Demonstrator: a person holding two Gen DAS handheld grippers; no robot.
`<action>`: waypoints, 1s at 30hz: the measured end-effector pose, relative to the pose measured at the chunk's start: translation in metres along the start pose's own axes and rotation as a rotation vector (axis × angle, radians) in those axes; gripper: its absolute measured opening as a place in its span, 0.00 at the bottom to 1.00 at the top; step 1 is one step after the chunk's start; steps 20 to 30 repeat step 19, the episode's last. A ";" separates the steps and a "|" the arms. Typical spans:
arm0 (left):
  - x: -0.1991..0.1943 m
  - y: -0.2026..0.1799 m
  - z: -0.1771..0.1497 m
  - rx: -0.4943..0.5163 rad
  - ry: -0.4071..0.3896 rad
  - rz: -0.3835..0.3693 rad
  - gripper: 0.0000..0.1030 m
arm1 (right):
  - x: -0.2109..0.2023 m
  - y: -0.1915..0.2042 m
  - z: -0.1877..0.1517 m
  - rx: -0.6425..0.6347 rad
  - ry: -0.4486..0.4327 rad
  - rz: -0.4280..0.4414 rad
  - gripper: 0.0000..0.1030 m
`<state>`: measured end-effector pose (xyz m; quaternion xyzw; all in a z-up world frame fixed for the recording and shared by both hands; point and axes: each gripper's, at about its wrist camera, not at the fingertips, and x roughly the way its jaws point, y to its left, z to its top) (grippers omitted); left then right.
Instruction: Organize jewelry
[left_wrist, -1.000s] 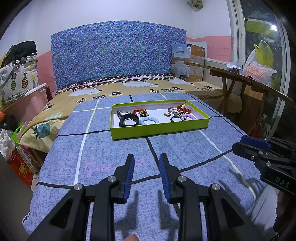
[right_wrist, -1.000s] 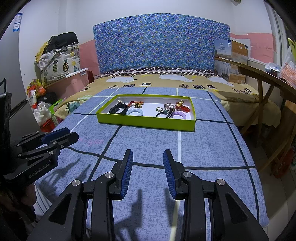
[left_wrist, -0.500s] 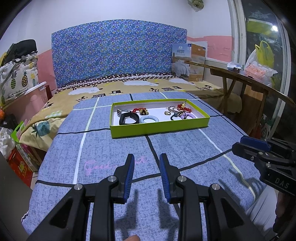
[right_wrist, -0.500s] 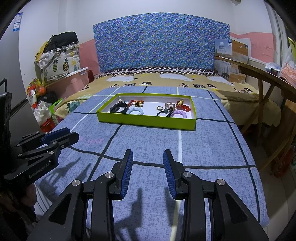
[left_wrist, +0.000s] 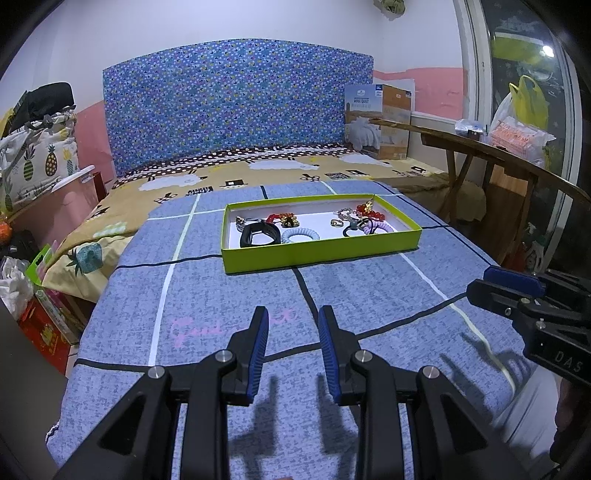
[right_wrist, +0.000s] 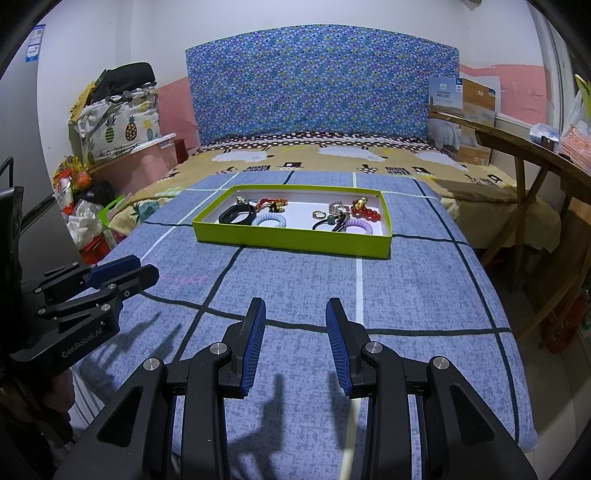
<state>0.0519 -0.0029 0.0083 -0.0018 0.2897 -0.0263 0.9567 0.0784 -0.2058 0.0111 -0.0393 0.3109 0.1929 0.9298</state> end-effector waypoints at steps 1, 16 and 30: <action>0.000 0.000 0.000 0.000 0.001 0.002 0.28 | 0.000 0.000 0.000 0.000 0.000 0.000 0.34; 0.001 -0.002 -0.001 0.008 0.005 0.004 0.28 | 0.000 0.000 0.001 0.000 0.000 0.000 0.34; 0.000 -0.004 -0.001 0.013 0.000 -0.002 0.28 | 0.000 0.000 0.000 -0.002 -0.001 0.000 0.34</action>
